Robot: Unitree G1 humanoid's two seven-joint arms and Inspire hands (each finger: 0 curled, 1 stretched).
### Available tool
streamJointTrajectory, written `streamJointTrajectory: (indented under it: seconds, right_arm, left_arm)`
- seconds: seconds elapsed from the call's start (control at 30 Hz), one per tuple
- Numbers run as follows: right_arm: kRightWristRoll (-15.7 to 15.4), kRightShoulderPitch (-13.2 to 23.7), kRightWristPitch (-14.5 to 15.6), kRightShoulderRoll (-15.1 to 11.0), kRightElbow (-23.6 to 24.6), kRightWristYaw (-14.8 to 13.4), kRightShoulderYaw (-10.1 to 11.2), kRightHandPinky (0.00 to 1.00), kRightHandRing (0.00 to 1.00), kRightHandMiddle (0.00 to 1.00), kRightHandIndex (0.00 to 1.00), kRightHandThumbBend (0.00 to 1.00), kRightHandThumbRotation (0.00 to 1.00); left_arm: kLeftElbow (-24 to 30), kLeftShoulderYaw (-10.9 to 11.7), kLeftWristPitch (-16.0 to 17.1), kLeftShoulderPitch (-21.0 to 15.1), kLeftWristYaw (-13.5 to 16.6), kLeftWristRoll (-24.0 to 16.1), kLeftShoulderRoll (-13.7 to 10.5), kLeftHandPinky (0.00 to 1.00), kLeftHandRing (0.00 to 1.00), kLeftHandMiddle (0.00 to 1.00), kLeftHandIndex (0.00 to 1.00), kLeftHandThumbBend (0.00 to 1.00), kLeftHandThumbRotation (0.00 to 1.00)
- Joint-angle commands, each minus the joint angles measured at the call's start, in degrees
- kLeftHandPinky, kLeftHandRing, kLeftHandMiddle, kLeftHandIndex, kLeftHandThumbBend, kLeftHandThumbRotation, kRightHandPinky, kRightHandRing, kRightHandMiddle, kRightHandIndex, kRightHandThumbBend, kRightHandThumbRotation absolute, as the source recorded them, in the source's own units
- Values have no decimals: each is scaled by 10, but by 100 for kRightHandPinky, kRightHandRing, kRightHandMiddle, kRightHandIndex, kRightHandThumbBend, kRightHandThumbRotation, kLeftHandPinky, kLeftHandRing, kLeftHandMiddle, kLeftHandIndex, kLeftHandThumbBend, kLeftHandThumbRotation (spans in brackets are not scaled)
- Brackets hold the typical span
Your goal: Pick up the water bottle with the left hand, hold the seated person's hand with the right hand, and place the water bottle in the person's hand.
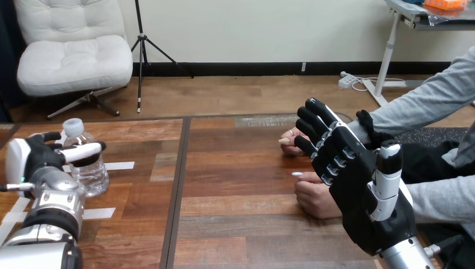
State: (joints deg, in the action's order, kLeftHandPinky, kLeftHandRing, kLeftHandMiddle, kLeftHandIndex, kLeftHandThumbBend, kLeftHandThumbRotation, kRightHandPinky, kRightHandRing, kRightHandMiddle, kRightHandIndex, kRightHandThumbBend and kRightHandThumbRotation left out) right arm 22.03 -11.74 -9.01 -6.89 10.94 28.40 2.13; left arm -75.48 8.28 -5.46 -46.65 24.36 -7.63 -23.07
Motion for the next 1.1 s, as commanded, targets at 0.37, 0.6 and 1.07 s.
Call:
streamJointTrajectory:
  seconds: [0.37, 0.6, 1.07]
  right_arm:
    - [6, 15, -17, 3, 23, 2, -1, 97, 98, 96, 95, 99, 100]
    - [7, 16, -15, 3, 24, 2, -1, 97, 98, 96, 95, 99, 100]
    - [6, 15, -13, 3, 25, -1, -1, 97, 98, 96, 95, 100, 100]
  left_arm:
    - [2, -5, 17, -45, 38, -5, 8, 44, 49, 53, 54, 77, 0]
    - [3, -6, 16, -46, 44, -7, 9, 45, 49, 53, 53, 76, 0]
    - [5, 9, 32, -42, 31, 11, 7, 46, 50, 54, 53, 74, 0]
